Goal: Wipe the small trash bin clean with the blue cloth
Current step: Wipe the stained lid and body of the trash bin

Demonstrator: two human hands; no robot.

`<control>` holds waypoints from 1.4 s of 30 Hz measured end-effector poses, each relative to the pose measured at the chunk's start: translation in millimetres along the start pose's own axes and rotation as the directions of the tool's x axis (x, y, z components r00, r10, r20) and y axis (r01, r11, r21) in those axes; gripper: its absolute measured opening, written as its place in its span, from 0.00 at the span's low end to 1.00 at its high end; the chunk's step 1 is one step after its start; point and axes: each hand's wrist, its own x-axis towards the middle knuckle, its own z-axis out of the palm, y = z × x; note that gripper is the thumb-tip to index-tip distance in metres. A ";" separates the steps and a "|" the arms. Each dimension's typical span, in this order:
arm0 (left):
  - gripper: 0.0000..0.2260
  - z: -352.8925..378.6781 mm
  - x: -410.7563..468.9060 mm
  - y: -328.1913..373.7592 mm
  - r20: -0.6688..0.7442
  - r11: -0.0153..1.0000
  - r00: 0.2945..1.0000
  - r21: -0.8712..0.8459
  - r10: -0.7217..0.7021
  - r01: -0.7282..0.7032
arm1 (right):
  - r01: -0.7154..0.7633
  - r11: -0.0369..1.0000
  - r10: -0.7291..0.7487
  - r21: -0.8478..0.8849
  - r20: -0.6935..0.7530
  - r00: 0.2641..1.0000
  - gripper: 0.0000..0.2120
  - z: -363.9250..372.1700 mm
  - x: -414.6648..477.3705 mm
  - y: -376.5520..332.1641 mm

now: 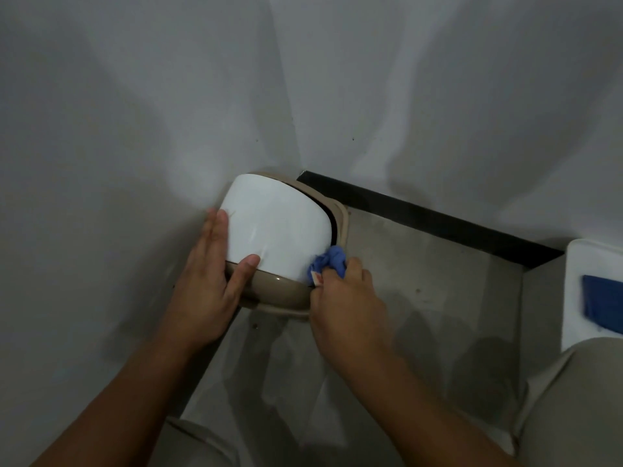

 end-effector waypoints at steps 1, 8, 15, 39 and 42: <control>0.35 0.0 0.0 -0.4 0.003 1.000 1.000 0.000 0.000 0.000 | -0.020 0.999 0.020 0.030 -0.005 1.000 0.13 -1.4 -3.2 -1.5; 0.36 -2.3 0.9 -8.8 0.021 1.000 1.000 -0.013 0.000 0.001 | -0.086 0.884 0.087 0.460 0.020 0.996 0.13 -6.1 -24.1 -7.3; 0.31 -13.9 -2.9 -20.3 0.070 0.997 0.997 -0.077 0.014 -0.009 | -0.315 0.577 0.188 0.754 0.253 0.949 0.12 -15.1 -28.4 7.2; 0.35 -17.5 14.8 -19.1 0.125 0.914 0.977 -0.347 -0.175 0.208 | -0.346 0.191 0.449 0.919 0.232 0.863 0.07 12.0 2.6 18.6; 0.37 -21.5 17.9 -18.5 0.144 0.925 0.973 -0.312 -0.178 0.216 | -0.325 0.367 0.414 0.871 0.160 0.896 0.11 7.1 6.2 21.3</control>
